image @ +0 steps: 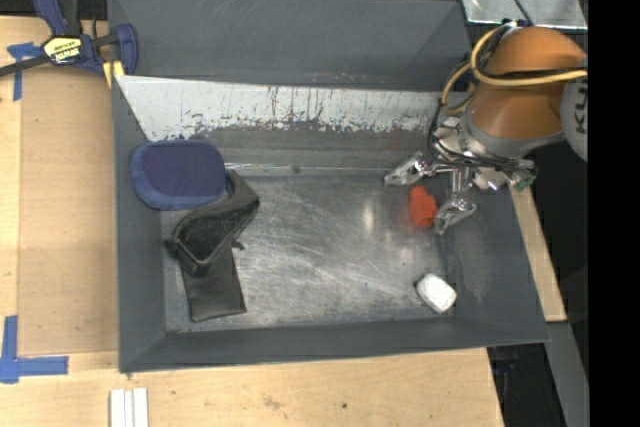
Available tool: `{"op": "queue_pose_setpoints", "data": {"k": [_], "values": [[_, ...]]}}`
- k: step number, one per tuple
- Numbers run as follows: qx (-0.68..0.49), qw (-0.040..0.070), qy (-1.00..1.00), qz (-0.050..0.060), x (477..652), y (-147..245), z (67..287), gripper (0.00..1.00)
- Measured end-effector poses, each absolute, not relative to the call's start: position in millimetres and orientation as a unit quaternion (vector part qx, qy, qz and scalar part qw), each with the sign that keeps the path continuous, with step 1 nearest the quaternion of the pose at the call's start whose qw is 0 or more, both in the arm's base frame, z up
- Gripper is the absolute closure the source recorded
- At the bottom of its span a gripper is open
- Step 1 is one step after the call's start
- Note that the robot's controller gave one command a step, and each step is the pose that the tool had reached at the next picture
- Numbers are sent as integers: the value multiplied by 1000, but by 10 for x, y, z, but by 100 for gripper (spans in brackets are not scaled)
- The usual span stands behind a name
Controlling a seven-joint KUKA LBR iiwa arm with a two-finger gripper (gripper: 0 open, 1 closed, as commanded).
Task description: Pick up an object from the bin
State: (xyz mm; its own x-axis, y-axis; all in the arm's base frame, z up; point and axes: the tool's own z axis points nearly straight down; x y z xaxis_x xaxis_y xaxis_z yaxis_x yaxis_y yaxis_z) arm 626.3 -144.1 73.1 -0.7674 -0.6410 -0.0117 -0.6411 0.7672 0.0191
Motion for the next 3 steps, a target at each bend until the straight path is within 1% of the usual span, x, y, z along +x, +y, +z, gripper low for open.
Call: {"op": "queue_pose_setpoints", "data": {"k": [1,2,3], "values": [[-375,3,927,-2,6253,-1303,736,0],[-500,5,866,15,6255,-1348,742,0],[-500,6,866,4,6273,-1449,757,100]]}}
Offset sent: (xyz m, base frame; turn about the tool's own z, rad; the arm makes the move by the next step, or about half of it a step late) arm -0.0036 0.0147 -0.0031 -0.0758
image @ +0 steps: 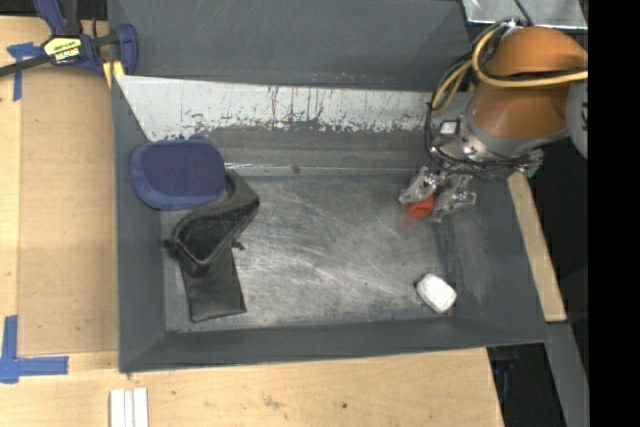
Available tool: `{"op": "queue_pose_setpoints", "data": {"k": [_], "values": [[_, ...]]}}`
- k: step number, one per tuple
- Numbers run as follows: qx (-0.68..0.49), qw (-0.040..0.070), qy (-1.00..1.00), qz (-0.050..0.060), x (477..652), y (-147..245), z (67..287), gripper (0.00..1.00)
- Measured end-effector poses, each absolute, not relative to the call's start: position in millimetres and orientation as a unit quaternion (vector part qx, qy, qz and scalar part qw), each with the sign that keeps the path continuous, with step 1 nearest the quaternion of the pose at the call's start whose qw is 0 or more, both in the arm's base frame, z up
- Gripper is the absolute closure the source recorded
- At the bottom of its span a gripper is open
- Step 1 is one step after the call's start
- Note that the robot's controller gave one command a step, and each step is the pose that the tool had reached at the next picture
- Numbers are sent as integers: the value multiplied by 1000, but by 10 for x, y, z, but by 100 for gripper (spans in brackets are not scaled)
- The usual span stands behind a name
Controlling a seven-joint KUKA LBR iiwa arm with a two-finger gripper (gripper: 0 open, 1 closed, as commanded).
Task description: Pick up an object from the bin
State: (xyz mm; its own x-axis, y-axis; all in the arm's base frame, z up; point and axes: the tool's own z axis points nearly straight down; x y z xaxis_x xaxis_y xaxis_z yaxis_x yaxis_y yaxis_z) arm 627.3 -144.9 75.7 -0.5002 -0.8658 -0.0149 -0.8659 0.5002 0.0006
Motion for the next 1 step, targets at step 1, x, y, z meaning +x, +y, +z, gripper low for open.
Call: {"op": "queue_pose_setpoints", "data": {"k": [1], "values": [[-509,5,861,-4,6167,-1357,2323,100]]}}
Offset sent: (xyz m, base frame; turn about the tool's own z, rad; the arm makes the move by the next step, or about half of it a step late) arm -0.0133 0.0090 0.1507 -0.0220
